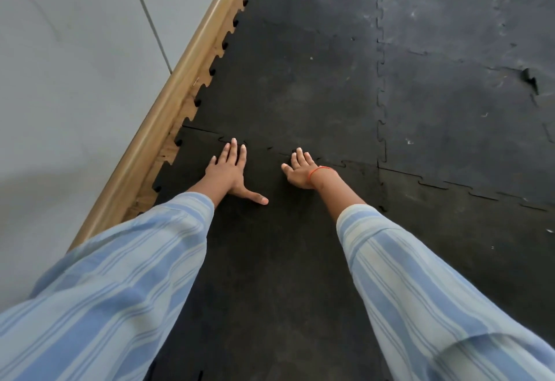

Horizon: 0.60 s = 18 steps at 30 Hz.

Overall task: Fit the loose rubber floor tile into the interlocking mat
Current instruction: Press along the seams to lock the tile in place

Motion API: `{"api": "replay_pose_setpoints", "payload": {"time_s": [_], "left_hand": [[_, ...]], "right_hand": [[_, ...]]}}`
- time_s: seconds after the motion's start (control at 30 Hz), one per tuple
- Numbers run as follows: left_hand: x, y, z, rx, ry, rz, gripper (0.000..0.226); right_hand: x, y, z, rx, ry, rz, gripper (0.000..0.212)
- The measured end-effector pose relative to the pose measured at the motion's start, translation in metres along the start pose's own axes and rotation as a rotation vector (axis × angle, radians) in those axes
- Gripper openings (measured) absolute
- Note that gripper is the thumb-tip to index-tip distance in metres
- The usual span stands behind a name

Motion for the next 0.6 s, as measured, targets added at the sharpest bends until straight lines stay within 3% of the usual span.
{"api": "replay_pose_setpoints", "payload": {"time_s": [0.17,0.33,0.6], "left_hand": [[0.014,-0.002,0.016,-0.201,-0.171,0.078,0.146],[0.015,-0.005,0.019,-0.161,-0.199,0.003,0.147],[0.029,0.003,0.038,-0.163,-0.301,0.076,0.145]], "right_hand": [[-0.005,0.004,0.001,0.038,-0.069,0.073,0.065],[-0.027,0.023,0.02,0.058,-0.067,0.166,0.069],[-0.003,0.008,0.015,0.001,-0.04,0.082,0.075]]}}
Point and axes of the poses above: each hand's wrist, its own y-axis away from the middle knuckle, its own x-axis out of the back of the hand, z = x × y, the point moved 6 cm from there along -y, towards the middle knuckle, and after that the axes turned 1 degree about -z, right-handed, at the moved point
